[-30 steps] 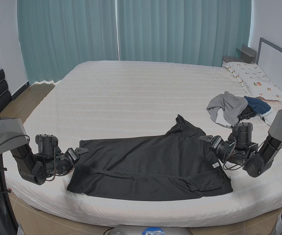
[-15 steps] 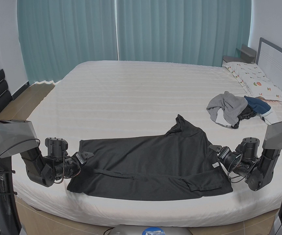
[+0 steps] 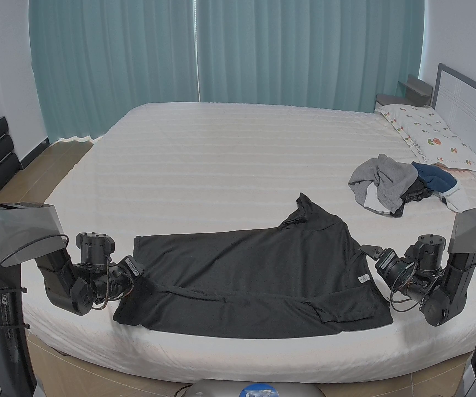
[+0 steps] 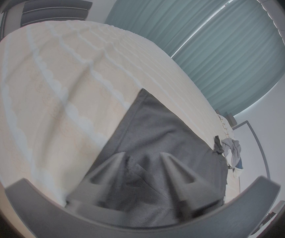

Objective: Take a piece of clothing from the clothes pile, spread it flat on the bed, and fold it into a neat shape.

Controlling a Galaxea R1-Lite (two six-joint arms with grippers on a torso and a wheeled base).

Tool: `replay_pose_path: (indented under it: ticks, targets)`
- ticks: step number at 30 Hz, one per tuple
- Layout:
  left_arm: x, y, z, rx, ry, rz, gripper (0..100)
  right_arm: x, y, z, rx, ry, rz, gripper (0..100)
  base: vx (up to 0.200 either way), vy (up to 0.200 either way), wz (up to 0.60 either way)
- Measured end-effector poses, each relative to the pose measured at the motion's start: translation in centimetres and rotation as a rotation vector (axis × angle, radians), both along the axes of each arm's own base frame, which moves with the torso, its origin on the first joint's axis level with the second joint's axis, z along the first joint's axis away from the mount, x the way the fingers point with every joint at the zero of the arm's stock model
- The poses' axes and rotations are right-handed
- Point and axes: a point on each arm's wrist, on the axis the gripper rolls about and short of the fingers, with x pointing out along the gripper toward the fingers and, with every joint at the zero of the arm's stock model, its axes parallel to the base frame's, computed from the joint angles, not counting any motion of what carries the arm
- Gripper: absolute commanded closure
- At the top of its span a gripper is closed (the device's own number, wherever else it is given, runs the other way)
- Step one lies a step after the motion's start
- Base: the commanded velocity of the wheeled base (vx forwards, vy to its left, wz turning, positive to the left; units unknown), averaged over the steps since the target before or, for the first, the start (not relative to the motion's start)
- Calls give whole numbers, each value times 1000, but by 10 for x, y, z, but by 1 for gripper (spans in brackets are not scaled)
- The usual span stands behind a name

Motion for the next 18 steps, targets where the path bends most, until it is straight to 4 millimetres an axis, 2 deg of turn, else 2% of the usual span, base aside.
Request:
replay_pose_path:
  ticks: [10,18]
  targets:
    - [-5,3,-2,16,17,22,100,0,-5,0,-8,0,-8,0,0,0,0]
    - [-10,13,7,15,8,57,100,-4,-8,-1,-44,-13,27,0,0,0,0]
